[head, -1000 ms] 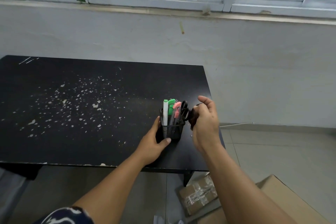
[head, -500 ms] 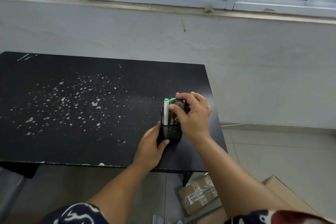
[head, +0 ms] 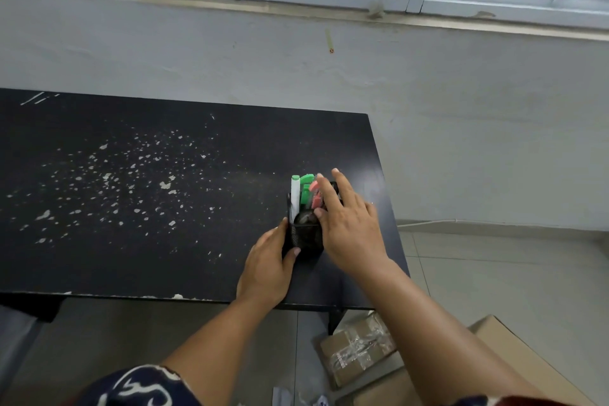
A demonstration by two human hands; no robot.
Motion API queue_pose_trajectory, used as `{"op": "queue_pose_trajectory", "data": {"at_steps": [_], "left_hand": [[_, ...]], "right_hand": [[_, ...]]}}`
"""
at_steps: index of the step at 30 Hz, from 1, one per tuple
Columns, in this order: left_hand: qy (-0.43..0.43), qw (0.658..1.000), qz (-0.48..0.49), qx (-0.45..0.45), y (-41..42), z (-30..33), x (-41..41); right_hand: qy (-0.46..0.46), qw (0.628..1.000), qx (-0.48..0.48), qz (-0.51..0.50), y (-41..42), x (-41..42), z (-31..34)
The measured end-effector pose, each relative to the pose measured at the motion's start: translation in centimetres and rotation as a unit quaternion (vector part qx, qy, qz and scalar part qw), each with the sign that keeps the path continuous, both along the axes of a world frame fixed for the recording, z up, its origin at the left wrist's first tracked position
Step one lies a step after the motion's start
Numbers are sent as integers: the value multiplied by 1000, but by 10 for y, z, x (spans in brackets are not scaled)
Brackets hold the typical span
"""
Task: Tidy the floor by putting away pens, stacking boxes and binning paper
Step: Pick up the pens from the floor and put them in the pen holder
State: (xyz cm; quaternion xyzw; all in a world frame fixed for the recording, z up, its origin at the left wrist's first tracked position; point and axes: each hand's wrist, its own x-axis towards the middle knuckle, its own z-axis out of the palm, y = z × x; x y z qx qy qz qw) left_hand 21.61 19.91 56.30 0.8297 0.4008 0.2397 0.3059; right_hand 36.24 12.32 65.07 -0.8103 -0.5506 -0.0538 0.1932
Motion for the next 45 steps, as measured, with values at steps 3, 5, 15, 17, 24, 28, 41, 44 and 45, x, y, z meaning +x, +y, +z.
{"op": "queue_pose_trajectory", "data": {"at_steps": [3, 5, 15, 17, 24, 28, 41, 44, 45], "left_hand": [[7, 1000, -1, -9, -1, 3, 0], [13, 999, 0, -30, -1, 5, -1], [-24, 999, 25, -31, -39, 28, -36], [-21, 999, 36, -9, -52, 30, -52], [27, 997, 55, -39, -94, 25, -122], [62, 993, 60, -80, -131, 12, -161], [113, 973, 88, -182, -263, -70, -228], [116, 970, 80, -196, -269, -114, -238], [112, 970, 81, -200, -269, -126, -240]], "right_hand": [[5, 999, -38, -20, 2, -4, 6], [34, 998, -54, -26, 3, -7, 10], [72, 992, -6, -102, -49, -33, 7], [71, 990, -4, -121, -65, -41, 8], [80, 986, -46, -139, -133, -86, -1], [112, 982, -77, -134, -176, -117, -26], [177, 967, -163, -79, -302, -191, -140], [205, 960, -172, -84, -310, -204, -187], [220, 956, -171, -91, -311, -205, -201]]}}
